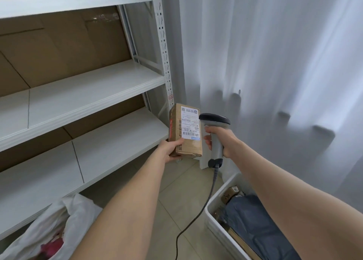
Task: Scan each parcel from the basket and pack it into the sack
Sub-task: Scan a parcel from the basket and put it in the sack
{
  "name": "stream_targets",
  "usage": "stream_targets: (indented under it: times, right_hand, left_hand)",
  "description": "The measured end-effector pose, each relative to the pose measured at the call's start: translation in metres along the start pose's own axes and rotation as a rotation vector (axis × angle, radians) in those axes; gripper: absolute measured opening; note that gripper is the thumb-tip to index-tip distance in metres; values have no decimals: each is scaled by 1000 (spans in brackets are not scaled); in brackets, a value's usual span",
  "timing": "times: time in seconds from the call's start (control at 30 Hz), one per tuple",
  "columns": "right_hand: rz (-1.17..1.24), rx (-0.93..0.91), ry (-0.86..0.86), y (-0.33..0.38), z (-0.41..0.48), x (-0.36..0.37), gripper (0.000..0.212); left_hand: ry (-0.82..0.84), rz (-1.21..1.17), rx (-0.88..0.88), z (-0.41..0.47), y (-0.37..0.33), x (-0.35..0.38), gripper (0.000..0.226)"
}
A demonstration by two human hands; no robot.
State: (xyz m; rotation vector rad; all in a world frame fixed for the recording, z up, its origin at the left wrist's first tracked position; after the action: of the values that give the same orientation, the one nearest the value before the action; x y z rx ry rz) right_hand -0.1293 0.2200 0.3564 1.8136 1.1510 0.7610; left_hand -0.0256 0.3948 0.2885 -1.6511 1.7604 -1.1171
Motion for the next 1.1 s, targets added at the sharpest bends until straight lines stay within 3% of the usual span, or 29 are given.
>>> stream_targets:
  times: [0.1,0.37,0.57,0.7,0.83,1.1]
  right_hand:
    - [2,31,6,-12,1,24,20]
    - [-39,92,248,-48,-10,128,40]
    - [-150,128,404,-87,-39,205,46]
    - [-204,156,501,-115,-65,263,40]
    - [-256,196,576,-146,-88,329,38]
    - [-235,274,573,-218,-91,489,46]
  left_hand:
    - [-64,-19,32,-13,-3,-32,36]
    - [-310,-65,61,-85,9,-139,60]
    - [-488,-140,80,-154,42,-213,53]
    - [-565,-210,80,-195,65,-272,44]
    - [-717,-249,110,-223,78,-348,39]
    - [-889,-182,100,-210,100,-537,59]
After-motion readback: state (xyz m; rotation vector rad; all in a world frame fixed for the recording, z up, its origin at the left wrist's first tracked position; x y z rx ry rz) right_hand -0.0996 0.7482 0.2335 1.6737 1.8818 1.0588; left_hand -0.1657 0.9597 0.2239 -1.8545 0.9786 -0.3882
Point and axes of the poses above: each hand's wrist, its own z-axis towards the middle knuckle, its own x-axis out of the palm, y = z × x, the point moved 4 cm from there along z, towards the middle knuckle, and after that the axes turned 8 degrees about -z, right-handed, at the moved point
